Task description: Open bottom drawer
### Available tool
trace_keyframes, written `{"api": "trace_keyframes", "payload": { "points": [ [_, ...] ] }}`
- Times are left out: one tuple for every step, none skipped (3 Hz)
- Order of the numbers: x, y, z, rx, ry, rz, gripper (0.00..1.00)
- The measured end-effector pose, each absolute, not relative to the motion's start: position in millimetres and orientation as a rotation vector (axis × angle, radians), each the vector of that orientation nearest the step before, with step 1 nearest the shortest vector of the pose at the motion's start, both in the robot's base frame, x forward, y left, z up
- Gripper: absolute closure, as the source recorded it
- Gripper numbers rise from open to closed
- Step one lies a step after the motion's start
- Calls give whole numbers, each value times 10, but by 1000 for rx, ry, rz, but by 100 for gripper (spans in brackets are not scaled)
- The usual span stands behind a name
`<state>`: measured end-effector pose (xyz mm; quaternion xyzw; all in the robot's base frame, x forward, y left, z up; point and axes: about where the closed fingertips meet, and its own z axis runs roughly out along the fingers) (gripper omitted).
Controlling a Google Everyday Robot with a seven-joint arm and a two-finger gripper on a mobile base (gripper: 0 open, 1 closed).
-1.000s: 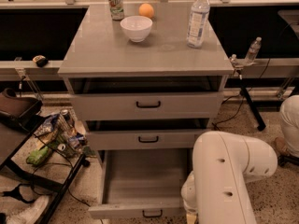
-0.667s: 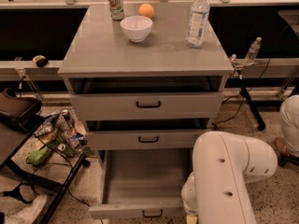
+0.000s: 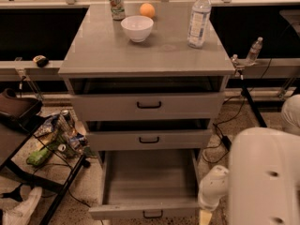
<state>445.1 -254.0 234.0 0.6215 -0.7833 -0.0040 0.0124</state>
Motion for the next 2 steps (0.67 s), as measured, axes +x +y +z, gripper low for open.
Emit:
{"api": "trace_keyframes", "payload": {
  "points": [
    [4406,-2938,3038,1850,-2597,-32,0],
    [4243,-3339,3819,1858,-2630,11,0]
  ]
}}
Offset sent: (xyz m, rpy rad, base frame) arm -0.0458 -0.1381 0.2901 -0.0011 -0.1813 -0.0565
